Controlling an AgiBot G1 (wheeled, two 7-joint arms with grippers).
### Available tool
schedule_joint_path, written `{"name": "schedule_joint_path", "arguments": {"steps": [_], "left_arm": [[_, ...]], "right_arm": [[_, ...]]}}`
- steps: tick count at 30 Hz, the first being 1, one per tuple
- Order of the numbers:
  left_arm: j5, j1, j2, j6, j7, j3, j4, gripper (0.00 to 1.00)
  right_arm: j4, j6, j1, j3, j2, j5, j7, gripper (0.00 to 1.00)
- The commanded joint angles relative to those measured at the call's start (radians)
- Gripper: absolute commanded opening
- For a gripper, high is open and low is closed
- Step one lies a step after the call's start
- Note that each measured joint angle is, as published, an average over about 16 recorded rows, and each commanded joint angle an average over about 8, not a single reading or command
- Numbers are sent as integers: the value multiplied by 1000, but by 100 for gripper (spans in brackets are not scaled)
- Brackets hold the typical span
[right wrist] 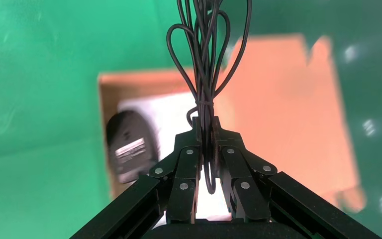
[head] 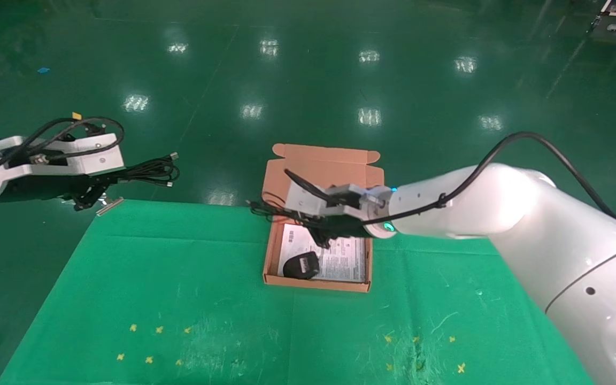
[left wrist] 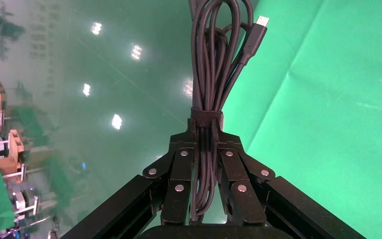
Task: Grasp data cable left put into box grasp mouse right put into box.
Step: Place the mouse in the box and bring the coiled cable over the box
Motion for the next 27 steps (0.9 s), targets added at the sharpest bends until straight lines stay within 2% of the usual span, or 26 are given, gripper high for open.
{"name": "schedule_joint_path", "arguments": {"steps": [1, 6, 7, 17, 27], "left_arm": [[0, 0, 0, 0, 0, 0, 0, 0], [0, 2, 3, 0, 2, 1, -1, 0], [-2, 4, 5, -2, 3, 2, -1, 0], [-49, 47, 85, -57, 53, 19, 52, 0], [-108, 105, 247, -181, 194, 51, 215, 0]], "right_arm": [[-29, 3, -2, -27, -2, 8, 32, 29], [-36, 15, -7, -66, 8, 23, 53, 91], [-32, 16, -9, -70, 11, 26, 55, 100], [3, 23, -7, -89, 40, 34, 80, 100], [29, -1, 19, -79, 134, 38, 77, 100]]}}
